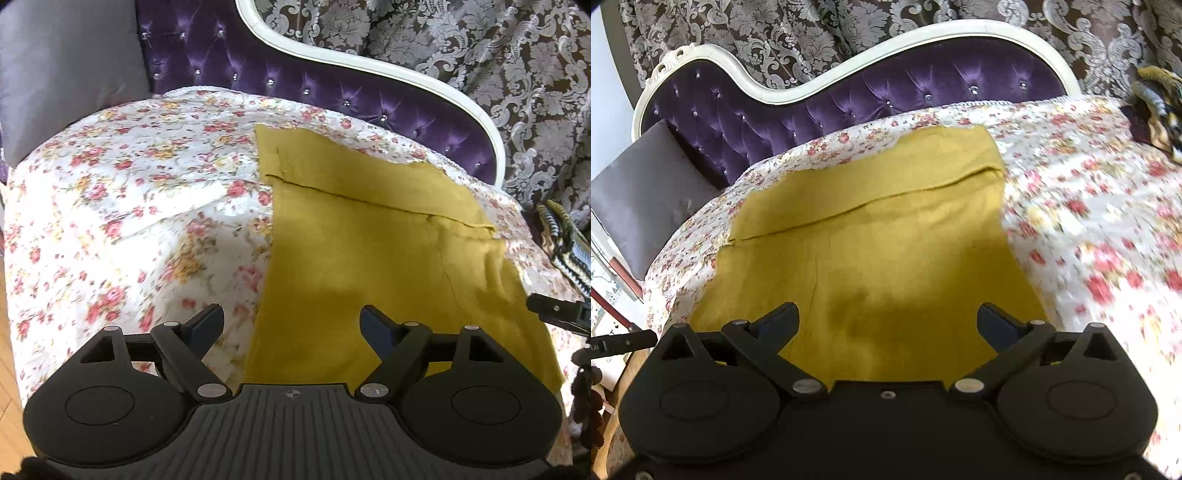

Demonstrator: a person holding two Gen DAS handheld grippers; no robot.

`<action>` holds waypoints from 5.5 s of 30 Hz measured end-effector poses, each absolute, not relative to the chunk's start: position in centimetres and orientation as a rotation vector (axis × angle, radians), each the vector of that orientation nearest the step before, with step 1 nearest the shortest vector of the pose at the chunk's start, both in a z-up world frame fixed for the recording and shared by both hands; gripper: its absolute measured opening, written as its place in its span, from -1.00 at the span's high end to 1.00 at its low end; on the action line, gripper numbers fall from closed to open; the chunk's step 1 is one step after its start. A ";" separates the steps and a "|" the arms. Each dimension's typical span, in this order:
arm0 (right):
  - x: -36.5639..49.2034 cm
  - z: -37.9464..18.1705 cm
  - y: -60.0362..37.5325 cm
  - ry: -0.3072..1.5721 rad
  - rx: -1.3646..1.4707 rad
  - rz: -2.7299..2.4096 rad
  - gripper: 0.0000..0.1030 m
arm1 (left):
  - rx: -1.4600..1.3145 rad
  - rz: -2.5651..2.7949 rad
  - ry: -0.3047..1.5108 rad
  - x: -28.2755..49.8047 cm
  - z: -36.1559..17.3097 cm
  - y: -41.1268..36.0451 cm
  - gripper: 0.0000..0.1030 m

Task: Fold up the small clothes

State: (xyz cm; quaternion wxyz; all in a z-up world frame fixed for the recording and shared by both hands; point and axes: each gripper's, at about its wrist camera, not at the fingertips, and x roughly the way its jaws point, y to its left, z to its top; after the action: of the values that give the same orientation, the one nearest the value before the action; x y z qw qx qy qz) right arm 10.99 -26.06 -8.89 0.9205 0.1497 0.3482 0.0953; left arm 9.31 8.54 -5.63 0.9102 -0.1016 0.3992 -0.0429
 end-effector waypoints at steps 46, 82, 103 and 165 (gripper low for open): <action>3.5 -10.6 -31.1 0.740 0.280 0.041 0.07 | -0.081 -0.194 0.894 5.2 -8.2 5.3 0.44; 22.4 -7.9 -35.6 0.547 0.620 0.130 0.67 | -0.361 -0.141 0.649 20.3 -3.1 11.1 0.92; 23.2 -8.2 -33.9 0.588 0.339 0.089 -0.28 | 0.100 -0.211 0.732 18.3 -6.4 10.0 0.33; 27.9 -10.3 -33.5 0.593 0.202 0.261 0.79 | -0.019 -0.250 0.595 25.4 -7.5 9.0 0.90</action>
State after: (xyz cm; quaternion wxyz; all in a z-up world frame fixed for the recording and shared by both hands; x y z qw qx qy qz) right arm 27.91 -33.48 -10.26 0.9430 0.0993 0.2908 0.1282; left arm 25.44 9.01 -7.47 0.9484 -0.0092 0.2922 -0.1227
